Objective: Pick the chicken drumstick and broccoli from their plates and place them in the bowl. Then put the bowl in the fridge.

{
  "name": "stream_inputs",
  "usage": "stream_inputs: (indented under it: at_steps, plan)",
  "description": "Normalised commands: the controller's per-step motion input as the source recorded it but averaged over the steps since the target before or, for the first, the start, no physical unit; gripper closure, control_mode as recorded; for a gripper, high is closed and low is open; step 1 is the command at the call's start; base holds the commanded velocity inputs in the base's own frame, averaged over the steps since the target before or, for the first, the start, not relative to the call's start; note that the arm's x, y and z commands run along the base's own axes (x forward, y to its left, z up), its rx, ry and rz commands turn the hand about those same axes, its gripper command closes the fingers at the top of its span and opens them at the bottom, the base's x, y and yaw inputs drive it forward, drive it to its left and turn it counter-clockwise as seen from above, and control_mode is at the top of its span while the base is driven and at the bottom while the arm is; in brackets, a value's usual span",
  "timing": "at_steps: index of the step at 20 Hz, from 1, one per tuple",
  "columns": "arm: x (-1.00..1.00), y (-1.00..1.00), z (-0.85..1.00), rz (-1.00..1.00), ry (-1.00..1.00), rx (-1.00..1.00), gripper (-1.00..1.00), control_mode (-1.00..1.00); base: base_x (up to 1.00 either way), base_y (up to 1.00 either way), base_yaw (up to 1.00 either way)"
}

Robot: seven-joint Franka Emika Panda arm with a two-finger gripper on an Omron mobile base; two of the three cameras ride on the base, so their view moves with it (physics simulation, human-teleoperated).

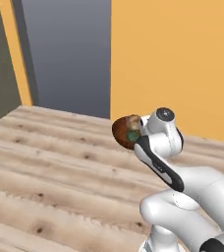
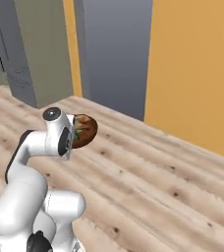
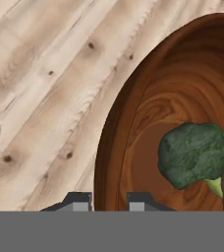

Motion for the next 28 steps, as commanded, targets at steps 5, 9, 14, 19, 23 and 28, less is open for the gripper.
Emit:
stream_inputs:
  at_steps: [5,9,14,19,23,28]
  plan:
    - [0.0,0.0,0.0,0.0,0.0,0.0,1.0,1.0,0.69,0.13,0.44]
    - [0.0,0.0,0.0,0.0,0.0,0.0,1.0,1.0,0.7,0.14,0.43]
    - [0.0,0.0,0.0,0.0,0.0,0.0,1.0,1.0,0.72,0.15,0.41]
    - [0.0,0.0,0.0,0.0,0.0,0.0,1.0,1.0,0.78,0.18,0.35]
    - [0.0,0.0,0.0,0.0,0.0,0.0,1.0,1.0,0.84,0.2,0.28]
    - [0.0,0.0,0.0,0.0,0.0,0.0,1.0,1.0,0.93,0.2,0.2]
